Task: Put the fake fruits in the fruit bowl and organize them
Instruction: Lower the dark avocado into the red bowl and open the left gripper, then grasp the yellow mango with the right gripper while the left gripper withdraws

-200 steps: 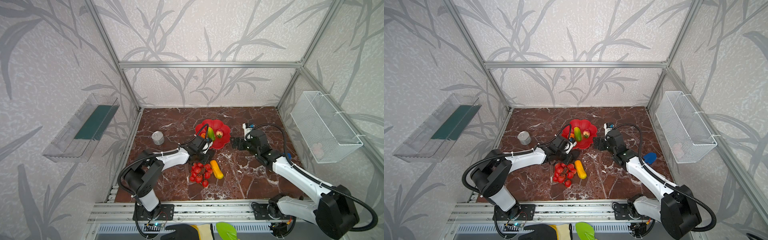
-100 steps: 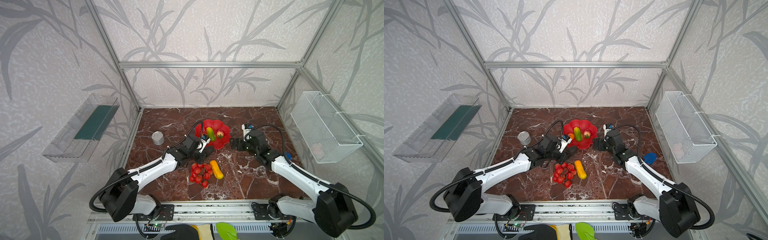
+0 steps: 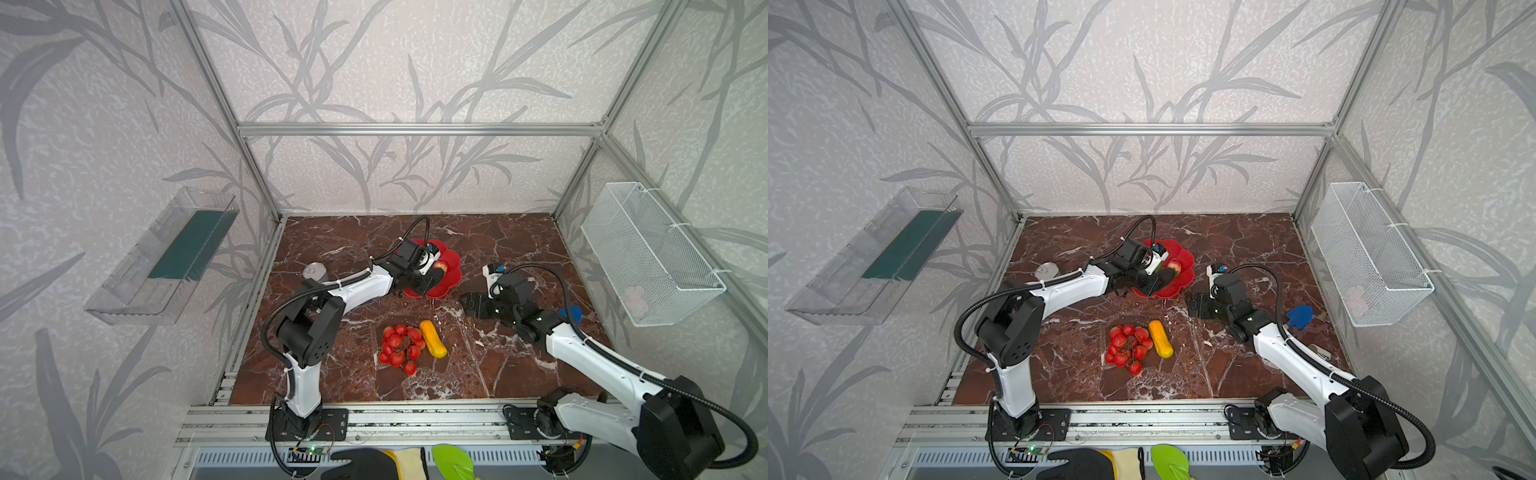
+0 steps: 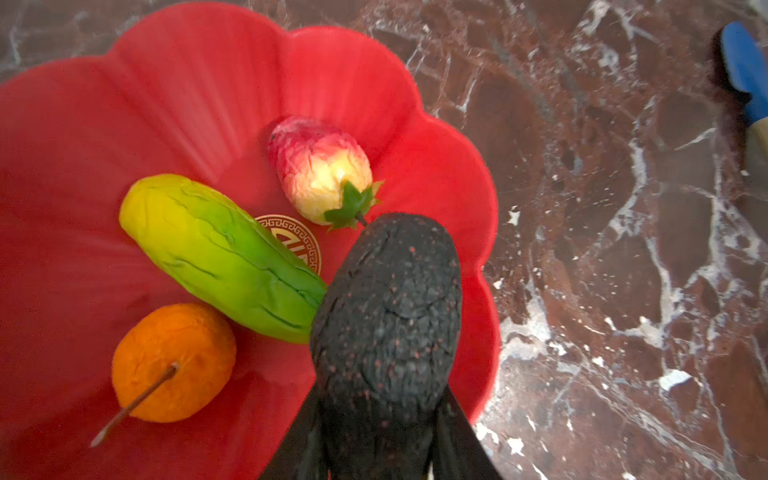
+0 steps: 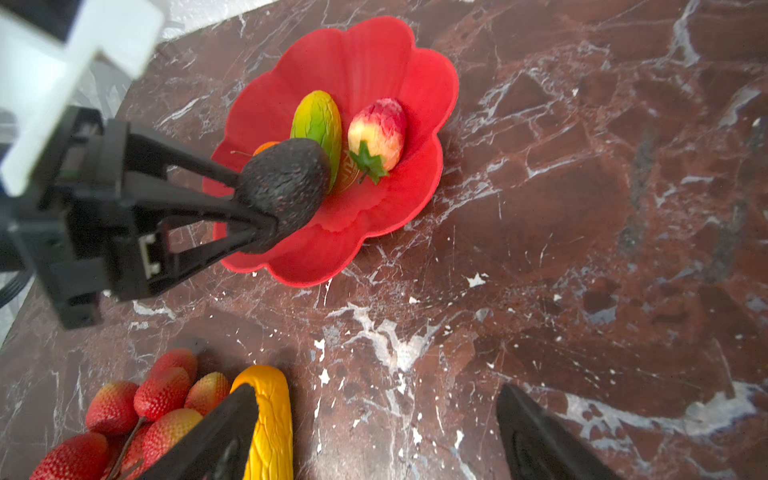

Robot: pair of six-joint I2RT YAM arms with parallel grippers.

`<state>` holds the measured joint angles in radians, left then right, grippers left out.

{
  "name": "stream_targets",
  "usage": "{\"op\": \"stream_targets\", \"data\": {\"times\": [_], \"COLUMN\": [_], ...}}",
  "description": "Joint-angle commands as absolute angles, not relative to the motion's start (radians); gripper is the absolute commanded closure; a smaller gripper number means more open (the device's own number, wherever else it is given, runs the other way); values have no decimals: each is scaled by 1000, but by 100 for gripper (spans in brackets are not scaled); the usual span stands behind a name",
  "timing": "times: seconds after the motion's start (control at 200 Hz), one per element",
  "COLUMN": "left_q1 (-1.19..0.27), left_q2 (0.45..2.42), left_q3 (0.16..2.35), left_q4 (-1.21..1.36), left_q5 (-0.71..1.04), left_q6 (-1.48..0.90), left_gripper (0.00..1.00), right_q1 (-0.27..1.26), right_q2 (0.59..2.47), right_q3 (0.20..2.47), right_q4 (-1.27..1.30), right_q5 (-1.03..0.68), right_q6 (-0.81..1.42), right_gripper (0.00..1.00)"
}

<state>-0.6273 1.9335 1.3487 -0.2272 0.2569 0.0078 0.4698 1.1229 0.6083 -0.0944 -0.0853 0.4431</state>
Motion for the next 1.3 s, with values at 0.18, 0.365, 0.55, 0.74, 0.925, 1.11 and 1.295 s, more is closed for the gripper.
{"op": "stream_targets", "data": {"times": [0.18, 0.365, 0.55, 0.74, 0.925, 1.11, 1.295], "left_q1": [-611, -611, -609, -596, -569, -486, -456], "left_q2": [1993, 1896, 1702, 1459, 1225, 1009, 880], "left_q3": [1431, 1388, 1252, 1061, 783, 564, 487], "left_q4": [-281, -166, 47, 201, 314, 328, 259], "left_q5": [236, 245, 133, -42, -248, -246, -280], "left_q6": [-6, -64, -120, -151, -227, -357, -400], "left_gripper": [53, 33, 28, 21, 17, 15, 14], "right_q1": [487, 533, 656, 771, 812, 818, 819], "right_q2": [1101, 1131, 1185, 1287, 1395, 1485, 1562], "right_q3": [558, 575, 596, 625, 675, 711, 748], "right_q4": [-114, -128, -130, -103, -81, -74, -70], "right_q5": [-108, -117, -76, -75, -110, -114, -134], "right_q6": [469, 456, 466, 500, 517, 502, 499], "right_gripper": [10, 12, 13, 15, 17, 19, 29]}}
